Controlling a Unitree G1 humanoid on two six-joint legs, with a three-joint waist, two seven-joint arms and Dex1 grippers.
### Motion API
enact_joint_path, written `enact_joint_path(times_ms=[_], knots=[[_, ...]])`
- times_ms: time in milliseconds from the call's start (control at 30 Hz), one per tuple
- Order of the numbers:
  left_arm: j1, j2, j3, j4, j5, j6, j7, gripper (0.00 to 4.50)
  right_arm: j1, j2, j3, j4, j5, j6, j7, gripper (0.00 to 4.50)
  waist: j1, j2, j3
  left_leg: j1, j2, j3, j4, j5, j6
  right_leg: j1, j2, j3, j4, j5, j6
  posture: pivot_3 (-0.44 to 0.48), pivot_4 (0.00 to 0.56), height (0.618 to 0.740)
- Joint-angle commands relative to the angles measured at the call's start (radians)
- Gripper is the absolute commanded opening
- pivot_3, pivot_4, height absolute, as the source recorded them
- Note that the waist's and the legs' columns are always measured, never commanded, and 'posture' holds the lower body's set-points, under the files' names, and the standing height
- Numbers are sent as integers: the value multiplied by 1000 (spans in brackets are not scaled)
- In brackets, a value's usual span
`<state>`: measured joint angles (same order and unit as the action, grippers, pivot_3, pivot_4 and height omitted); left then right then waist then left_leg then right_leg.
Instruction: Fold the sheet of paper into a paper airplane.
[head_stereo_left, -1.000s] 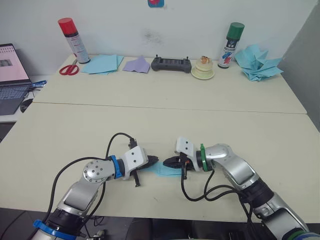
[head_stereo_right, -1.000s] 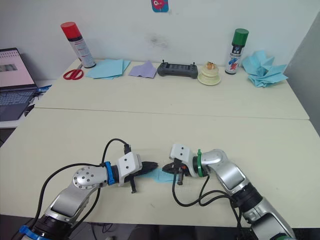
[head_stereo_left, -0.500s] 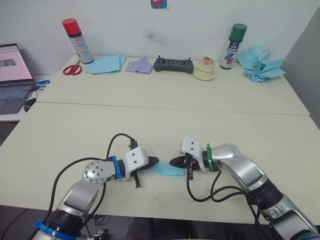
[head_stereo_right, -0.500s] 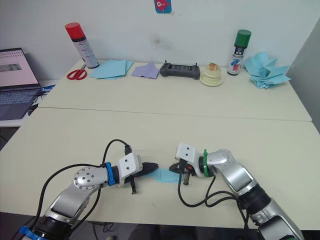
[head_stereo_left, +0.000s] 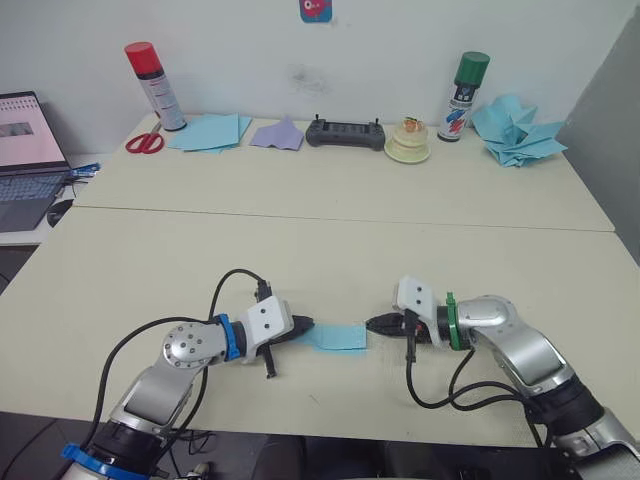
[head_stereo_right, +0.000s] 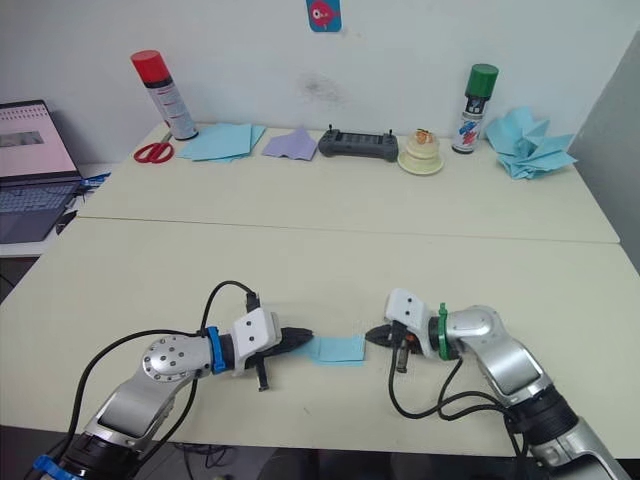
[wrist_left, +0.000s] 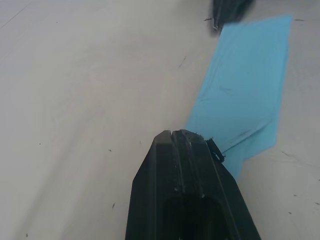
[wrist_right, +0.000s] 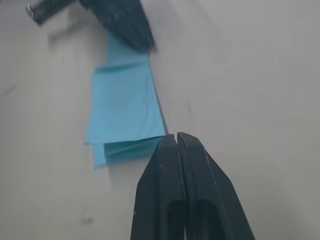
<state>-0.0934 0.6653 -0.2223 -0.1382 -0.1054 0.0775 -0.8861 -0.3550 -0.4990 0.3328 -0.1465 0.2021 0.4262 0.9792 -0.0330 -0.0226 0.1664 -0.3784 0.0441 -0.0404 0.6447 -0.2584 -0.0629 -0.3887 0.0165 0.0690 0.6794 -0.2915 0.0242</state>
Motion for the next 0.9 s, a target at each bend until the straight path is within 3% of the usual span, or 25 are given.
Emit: enact_joint_path(times_ms=[33,367,633,900], knots=[[18,9,-27,38,34,17,-18,0,-29,23,-4,-37,22,4,3,34,1,0,0,0,0,0,0,0,0,0,0,0,0,0,0,0,150,740],[28,19,-6,15,20,28,-18,0,-28,5,138,28,-81,-6,40,34,1,0,0,-1,0,0,0,0,0,0,0,0,-1,0,0,0,150,740],[-12,-28,94,-97,-222,242,-52,0,-36,17,149,79,-111,4,20,34,-2,-1,1,0,1,0,0,0,0,-1,1,-1,0,0,0,0,150,740],[-42,-57,-4,-49,-115,253,-14,0,-33,17,143,73,-109,11,12,34,-1,-1,1,0,1,0,0,0,0,-1,1,0,0,0,0,0,150,740]])
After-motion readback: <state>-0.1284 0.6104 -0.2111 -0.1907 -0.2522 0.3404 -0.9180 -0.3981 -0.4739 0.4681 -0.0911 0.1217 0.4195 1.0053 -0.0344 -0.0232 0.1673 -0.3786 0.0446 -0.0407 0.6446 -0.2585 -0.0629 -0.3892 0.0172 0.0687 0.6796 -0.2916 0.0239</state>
